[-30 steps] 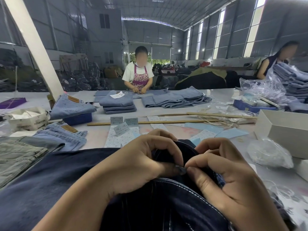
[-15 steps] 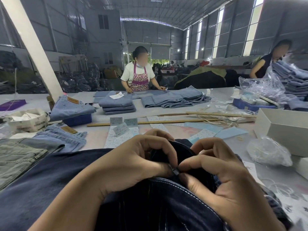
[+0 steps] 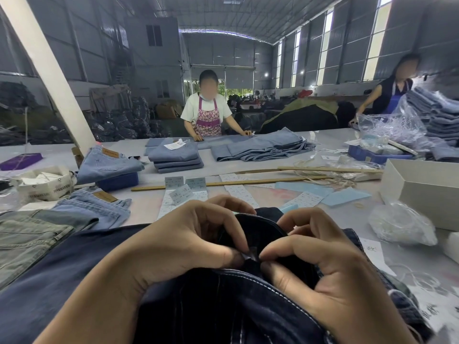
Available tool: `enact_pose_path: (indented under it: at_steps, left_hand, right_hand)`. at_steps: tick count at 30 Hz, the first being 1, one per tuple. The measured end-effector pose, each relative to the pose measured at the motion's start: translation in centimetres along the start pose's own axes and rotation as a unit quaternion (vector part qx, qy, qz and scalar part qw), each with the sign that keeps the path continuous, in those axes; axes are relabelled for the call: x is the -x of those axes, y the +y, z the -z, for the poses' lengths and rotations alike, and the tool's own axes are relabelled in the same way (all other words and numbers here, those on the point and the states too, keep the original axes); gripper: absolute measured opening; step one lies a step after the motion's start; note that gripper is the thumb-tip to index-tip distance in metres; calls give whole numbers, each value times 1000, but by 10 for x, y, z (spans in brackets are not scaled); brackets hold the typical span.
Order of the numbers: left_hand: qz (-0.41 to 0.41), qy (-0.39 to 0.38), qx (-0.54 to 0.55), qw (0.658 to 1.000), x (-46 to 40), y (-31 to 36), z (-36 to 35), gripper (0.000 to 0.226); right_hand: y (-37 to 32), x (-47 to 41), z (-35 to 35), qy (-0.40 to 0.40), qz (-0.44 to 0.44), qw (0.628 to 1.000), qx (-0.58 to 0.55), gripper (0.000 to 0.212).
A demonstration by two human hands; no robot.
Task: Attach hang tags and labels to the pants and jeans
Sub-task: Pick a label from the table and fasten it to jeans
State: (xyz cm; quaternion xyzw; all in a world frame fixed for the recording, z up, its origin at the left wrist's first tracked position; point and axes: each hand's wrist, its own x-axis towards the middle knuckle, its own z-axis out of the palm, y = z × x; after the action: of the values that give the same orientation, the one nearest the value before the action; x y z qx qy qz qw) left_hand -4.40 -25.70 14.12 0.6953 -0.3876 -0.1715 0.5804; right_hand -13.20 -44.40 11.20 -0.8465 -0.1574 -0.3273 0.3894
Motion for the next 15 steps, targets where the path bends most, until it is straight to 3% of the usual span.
enact_pose_path:
  at_steps: [15]
  left_hand:
    - [-15, 4, 12, 1000, 0, -2, 0, 11]
  right_hand:
    - [0, 1, 0, -1, 2, 1000, 1, 14]
